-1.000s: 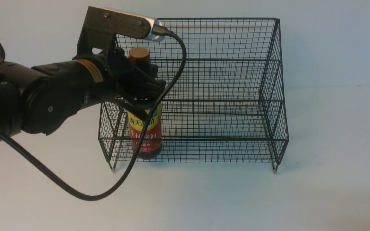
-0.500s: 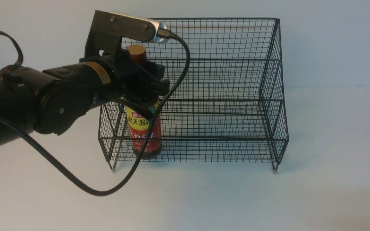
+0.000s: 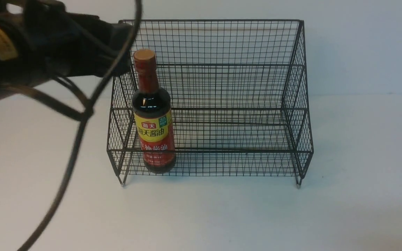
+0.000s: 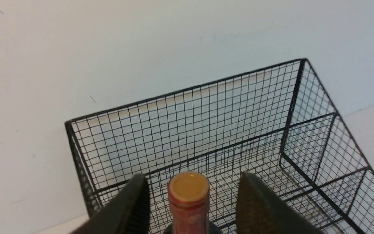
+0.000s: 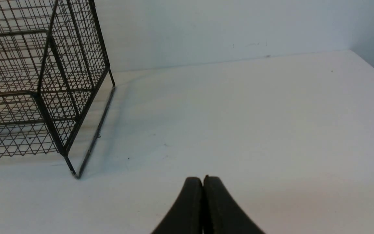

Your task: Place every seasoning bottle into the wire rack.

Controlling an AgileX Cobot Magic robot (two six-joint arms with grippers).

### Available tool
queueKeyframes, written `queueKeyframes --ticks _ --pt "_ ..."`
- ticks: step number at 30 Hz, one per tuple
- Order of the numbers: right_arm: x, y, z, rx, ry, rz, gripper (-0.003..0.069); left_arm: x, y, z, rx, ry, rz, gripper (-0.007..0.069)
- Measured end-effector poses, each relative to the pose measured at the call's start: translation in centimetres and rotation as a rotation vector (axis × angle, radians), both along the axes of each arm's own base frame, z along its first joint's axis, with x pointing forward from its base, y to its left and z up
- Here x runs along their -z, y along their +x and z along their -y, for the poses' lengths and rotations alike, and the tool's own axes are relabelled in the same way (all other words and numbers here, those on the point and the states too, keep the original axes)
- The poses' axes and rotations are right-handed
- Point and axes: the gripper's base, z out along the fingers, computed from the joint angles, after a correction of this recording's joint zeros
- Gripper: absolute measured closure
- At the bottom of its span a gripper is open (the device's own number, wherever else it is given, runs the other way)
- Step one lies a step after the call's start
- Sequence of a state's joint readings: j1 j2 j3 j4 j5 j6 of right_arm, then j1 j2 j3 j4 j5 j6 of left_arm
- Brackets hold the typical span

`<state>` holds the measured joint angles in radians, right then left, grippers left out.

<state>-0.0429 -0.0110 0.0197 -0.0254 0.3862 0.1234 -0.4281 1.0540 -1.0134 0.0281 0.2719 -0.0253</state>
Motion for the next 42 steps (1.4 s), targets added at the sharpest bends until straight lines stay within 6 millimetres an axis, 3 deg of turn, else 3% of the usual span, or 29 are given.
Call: queueKeyframes --ticks 1,2,3,4,5,7,14,21,27,34,38,42 --pt "0.0 0.0 0.0 0.000 0.000 0.000 0.0673 -0.4 -0.7 -0.3 -0.001 -0.001 0.010 0.0337" --pt "0.0 0.0 0.0 0.000 0.000 0.000 0.0673 -1.3 -2.4 -1.2 -0.004 0.009 0.021 0.0423" --pt "0.0 0.0 0.0 0.000 0.000 0.000 0.0673 -1.5 -2.9 -1.4 -0.006 0.012 0.025 0.0444" --pt "0.0 0.0 0.0 0.000 0.000 0.000 0.0673 -2.3 -4.8 -2.4 -0.013 0.022 0.035 0.0541" --pt "0.0 0.0 0.0 0.000 0.000 0.000 0.0673 -2.3 -5.1 -2.5 -0.014 0.023 0.037 0.0550" --pt "0.0 0.0 0.0 0.000 0.000 0.000 0.0673 -3.3 -7.9 -3.9 -0.022 0.008 0.058 0.0610" --pt "0.0 0.0 0.0 0.000 -0.002 0.000 0.0673 -5.0 -15.6 -7.5 -0.035 -0.053 0.194 0.0629" --pt "0.0 0.0 0.0 -0.001 -0.003 0.000 0.0673 -5.4 -20.3 -9.7 -0.042 -0.111 0.329 0.0629" --pt "0.0 0.0 0.0 -0.001 -0.003 0.000 0.0673 -5.3 -21.9 -10.4 -0.046 -0.125 0.362 0.0629" --pt "0.0 0.0 0.0 -0.001 -0.003 0.000 0.0673 -3.7 -21.5 -10.3 -0.054 -0.087 0.286 0.0629" --pt "0.0 0.0 0.0 -0.001 -0.003 0.000 0.0673 0.3 -21.0 -10.1 -0.106 -0.065 0.269 0.0629" --pt "0.0 0.0 0.0 -0.001 -0.003 0.000 0.0673 6.7 -19.7 -9.5 -0.203 -0.048 0.272 0.0629"
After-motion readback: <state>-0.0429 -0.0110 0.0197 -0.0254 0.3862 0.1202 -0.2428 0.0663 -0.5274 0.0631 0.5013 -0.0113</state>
